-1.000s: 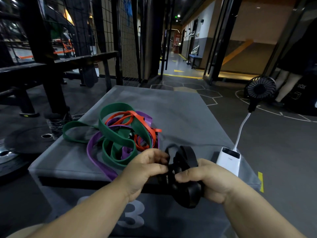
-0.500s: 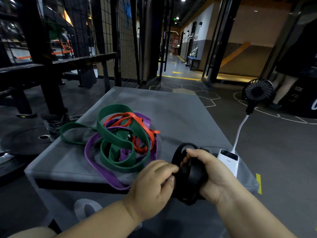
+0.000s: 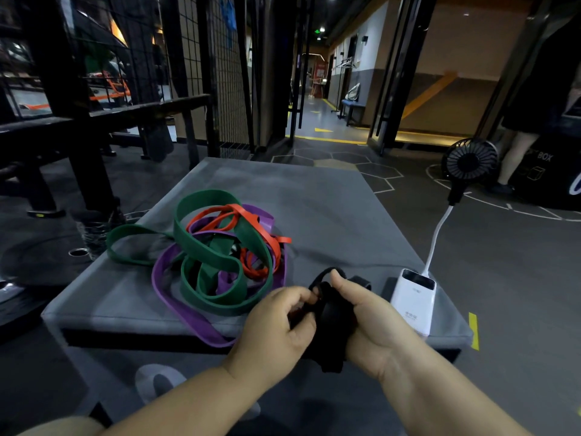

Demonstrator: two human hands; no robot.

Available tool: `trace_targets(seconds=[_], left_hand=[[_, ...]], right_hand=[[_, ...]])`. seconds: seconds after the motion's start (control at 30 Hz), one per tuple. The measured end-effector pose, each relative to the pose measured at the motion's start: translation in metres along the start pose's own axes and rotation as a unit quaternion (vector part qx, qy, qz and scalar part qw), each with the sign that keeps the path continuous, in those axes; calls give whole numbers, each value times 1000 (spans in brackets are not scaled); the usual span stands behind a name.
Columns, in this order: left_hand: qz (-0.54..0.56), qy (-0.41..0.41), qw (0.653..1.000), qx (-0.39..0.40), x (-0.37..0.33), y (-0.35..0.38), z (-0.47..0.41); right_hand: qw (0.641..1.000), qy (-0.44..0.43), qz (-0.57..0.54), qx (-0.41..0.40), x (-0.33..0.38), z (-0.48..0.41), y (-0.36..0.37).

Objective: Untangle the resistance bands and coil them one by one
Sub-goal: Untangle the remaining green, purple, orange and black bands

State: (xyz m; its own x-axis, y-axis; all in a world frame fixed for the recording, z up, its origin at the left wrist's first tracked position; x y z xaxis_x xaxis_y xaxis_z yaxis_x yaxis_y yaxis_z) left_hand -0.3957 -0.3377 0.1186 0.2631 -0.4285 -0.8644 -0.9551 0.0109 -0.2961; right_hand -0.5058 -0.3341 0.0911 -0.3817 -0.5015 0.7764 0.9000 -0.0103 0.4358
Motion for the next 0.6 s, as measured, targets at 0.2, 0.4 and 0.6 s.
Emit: trace_targets(seconds=[0.2, 0.4, 0.6], left_hand=[[-10, -61, 998, 33, 6, 0, 2], [58, -146, 986, 45, 17, -3, 0], [-44, -149, 987, 36, 27, -7, -2]], right_hand=[[999, -25, 35, -28, -2, -1, -1], [997, -11, 61, -47, -8, 0, 2], [996, -11, 76, -35, -10, 2, 7]])
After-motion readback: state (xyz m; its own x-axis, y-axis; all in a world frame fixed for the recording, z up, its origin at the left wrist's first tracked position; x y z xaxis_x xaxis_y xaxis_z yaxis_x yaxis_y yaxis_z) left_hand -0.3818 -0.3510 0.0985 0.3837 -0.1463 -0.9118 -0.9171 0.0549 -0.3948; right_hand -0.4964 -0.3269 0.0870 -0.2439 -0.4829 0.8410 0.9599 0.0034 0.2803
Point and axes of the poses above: each hand's wrist, its own z-axis away from the middle knuckle, its own y-axis out of the palm, x = y × z, the point moved 9 cm from there along -z, towards the middle knuckle, and after that the axes turned 6 degrees about z, right-handed, at the moved point
